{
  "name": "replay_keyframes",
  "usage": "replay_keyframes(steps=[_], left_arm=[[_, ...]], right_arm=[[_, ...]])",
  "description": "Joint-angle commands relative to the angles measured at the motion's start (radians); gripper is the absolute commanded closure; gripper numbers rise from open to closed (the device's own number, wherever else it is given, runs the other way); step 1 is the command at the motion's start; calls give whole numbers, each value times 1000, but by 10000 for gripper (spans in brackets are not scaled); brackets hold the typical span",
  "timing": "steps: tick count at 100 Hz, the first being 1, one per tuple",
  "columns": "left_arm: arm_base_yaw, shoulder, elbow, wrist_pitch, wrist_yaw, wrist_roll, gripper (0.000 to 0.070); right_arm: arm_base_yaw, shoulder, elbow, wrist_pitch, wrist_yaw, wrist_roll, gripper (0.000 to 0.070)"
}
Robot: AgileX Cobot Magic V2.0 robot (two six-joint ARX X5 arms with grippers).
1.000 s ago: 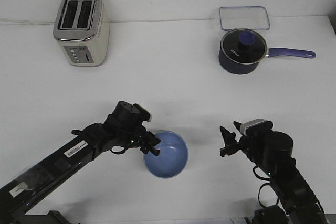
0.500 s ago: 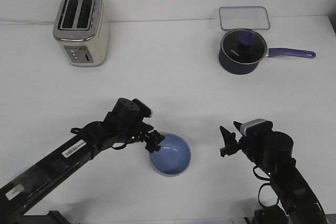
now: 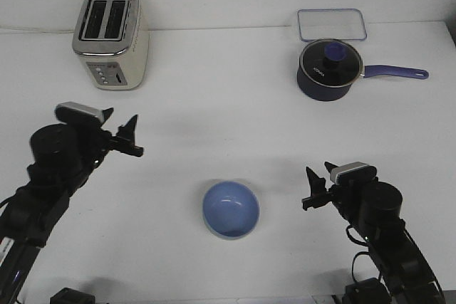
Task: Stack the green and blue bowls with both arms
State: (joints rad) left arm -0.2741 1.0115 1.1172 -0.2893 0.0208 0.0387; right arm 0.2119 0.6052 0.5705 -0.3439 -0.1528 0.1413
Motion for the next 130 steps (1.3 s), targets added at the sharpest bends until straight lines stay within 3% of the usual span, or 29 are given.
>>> replay_keyframes(steps=[1, 8, 10, 30, 41, 130], left_arm=[[46, -69, -69, 27, -4, 40, 545], [102, -175, -190, 110, -4, 55, 677], [118, -209, -230, 140, -4, 55, 700], [233, -523, -614, 401, 24, 14, 688], [256, -630, -727, 444, 21, -25, 688], [263, -682, -740, 448, 21, -29, 685]], right_arm=[[3, -51, -8, 26, 27, -28, 544], [3, -124, -38, 48, 50, -45, 700], [3, -141, -47, 55, 56, -46, 700], [3, -348, -179, 206, 146, -46, 700], [3, -376, -205, 224, 161, -43, 700], [3, -383, -205, 239, 153, -33, 700]])
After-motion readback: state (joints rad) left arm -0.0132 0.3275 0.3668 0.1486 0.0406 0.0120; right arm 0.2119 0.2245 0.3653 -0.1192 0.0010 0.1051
